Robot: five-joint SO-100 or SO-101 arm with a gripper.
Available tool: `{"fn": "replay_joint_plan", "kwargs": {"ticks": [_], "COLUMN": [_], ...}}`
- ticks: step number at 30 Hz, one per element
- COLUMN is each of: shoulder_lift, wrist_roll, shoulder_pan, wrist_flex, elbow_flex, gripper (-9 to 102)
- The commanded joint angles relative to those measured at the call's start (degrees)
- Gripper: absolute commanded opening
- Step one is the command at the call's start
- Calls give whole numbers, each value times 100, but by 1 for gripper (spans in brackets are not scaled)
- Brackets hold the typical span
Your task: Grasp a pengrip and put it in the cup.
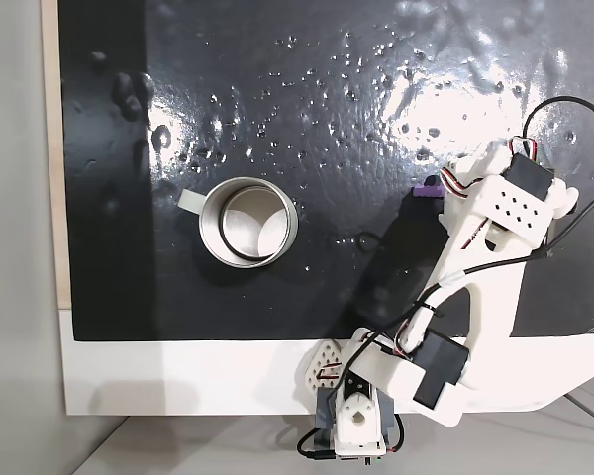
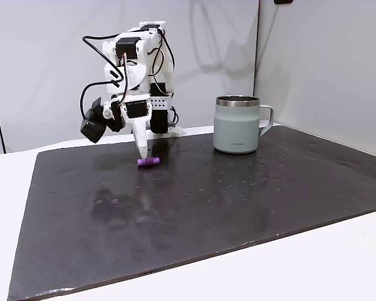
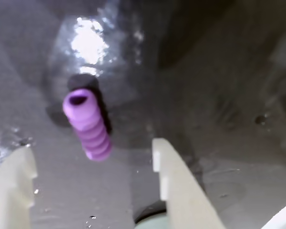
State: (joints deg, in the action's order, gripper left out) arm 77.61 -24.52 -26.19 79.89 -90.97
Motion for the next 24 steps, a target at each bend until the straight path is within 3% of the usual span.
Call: {"fn": "replay_joint_plan", "kwargs": {"ticks": [1,11,19,24], "shoulder_lift": [-79,-967,-1099,-1099], "wrist_roll": [18,70,105,105], "shoulder_pan": [149,272,343,343], "wrist_flex": [-220,-167,-167,-123], "elbow_flex": [387,993,1072,1116], "gripper": [24,21,4,0]}}
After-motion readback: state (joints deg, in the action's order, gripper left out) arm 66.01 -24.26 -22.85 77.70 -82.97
